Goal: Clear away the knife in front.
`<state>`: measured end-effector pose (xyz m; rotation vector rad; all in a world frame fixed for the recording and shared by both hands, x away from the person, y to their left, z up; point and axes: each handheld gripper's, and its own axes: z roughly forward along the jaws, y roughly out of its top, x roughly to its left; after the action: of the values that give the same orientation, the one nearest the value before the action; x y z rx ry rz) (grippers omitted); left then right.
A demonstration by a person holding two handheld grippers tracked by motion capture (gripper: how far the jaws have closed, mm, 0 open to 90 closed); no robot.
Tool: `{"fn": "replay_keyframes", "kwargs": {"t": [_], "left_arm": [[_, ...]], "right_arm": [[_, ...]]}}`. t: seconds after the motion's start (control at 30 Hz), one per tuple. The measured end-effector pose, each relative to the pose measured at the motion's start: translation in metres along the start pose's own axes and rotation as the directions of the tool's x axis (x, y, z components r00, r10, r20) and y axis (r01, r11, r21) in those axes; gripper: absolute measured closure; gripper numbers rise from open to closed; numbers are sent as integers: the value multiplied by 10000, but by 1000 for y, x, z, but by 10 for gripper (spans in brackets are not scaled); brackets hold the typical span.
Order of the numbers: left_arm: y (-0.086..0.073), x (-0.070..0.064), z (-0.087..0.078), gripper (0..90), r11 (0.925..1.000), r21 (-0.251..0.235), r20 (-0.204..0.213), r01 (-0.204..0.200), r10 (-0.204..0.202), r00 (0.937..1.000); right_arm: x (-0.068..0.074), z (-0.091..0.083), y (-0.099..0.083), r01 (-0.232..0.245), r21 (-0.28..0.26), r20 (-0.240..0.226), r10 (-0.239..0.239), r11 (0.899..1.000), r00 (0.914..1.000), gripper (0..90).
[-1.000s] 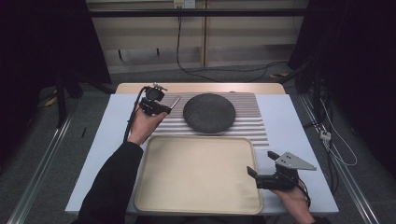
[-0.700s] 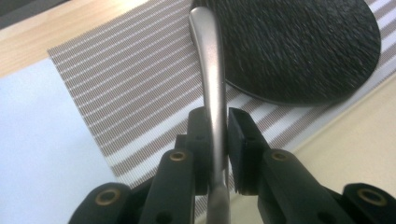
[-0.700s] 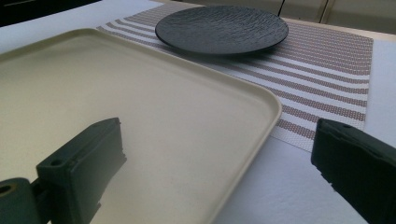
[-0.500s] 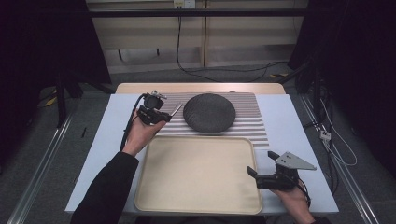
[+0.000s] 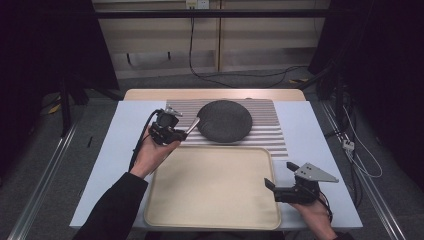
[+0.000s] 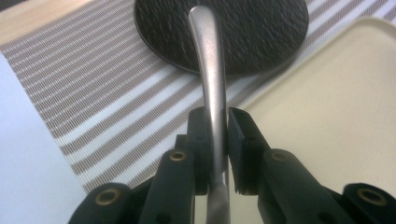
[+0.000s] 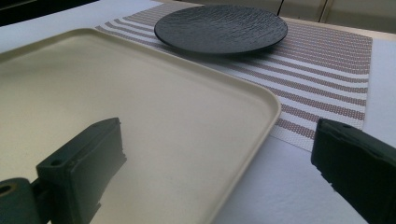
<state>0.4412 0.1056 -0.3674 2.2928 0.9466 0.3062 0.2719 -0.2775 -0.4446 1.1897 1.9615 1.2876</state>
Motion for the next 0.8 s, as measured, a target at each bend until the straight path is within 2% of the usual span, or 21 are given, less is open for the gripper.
{"fn": "replay_keyframes", "kwargs": {"t": [0.13,0.27,0.33,0.37,0.67,0.8], "left_arm": [[-8,-3,-2,801,9998,188,-86,-7,8,10000],[-18,-8,-2,801,9994,324,36,-88,87,10000],[-24,-12,1,801,9993,382,35,3,-4,10000],[-27,-12,1,801,9987,495,96,-151,146,9998],[-49,-22,4,801,9970,748,272,196,-217,9994],[-55,-27,5,801,9951,989,256,47,-73,9996]], "right_arm": [[0,0,0,6,3,14,-6,10000,10000,24],[0,0,0,29,-1,6,-29,10000,10000,24],[0,0,0,28,12,7,-28,10000,10000,24],[0,0,0,29,9,8,-29,10000,10000,24],[0,0,0,27,11,17,-27,10000,10000,24],[0,0,0,20,18,21,-20,10000,10000,24]]}}
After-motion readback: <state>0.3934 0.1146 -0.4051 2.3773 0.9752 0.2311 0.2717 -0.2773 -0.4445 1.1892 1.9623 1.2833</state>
